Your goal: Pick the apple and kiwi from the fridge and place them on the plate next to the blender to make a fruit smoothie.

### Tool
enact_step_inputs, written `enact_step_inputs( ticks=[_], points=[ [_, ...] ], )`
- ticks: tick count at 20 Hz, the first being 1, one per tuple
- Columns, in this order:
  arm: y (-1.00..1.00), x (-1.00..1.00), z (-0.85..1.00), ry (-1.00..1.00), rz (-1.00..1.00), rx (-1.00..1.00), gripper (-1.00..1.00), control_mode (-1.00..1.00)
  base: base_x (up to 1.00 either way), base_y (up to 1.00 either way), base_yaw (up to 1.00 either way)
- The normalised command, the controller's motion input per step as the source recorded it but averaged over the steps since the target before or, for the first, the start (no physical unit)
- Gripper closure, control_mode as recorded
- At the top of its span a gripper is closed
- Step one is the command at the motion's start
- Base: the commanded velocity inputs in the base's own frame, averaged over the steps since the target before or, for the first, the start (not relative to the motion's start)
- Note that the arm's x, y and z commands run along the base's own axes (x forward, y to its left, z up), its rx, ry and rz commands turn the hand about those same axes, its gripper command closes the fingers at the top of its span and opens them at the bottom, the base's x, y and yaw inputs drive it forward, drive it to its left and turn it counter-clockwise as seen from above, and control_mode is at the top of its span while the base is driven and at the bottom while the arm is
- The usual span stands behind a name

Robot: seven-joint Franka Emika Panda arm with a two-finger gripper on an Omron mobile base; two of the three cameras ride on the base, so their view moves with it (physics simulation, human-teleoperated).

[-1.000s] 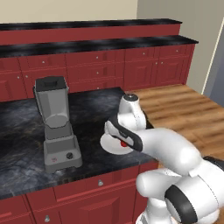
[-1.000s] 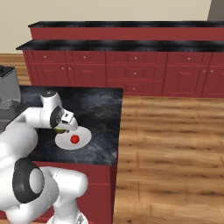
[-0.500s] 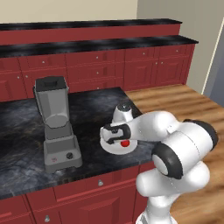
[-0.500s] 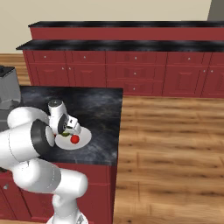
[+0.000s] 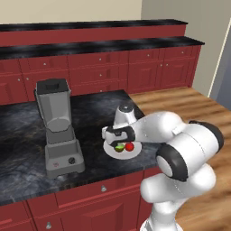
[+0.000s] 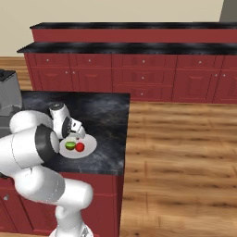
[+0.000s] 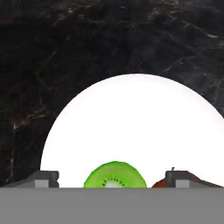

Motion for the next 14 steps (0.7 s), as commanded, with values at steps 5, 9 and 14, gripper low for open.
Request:
enact_step_inputs(
  ticks=[5, 9, 14],
  points=[
    [-0.21, -0.9, 0.79, -0.43, 0.0, 0.0, -1.0, -1.0, 0.0, 0.0, 0.0],
    [-0.49, -1.0, 0.94, -0.53, 0.0, 0.0, -1.0, -1.0, 0.0, 0.0, 0.0],
    [-0.52, -1.0, 1.0, -0.51, 0.0, 0.0, -1.0, -1.0, 0.0, 0.0, 0.0]
  ],
)
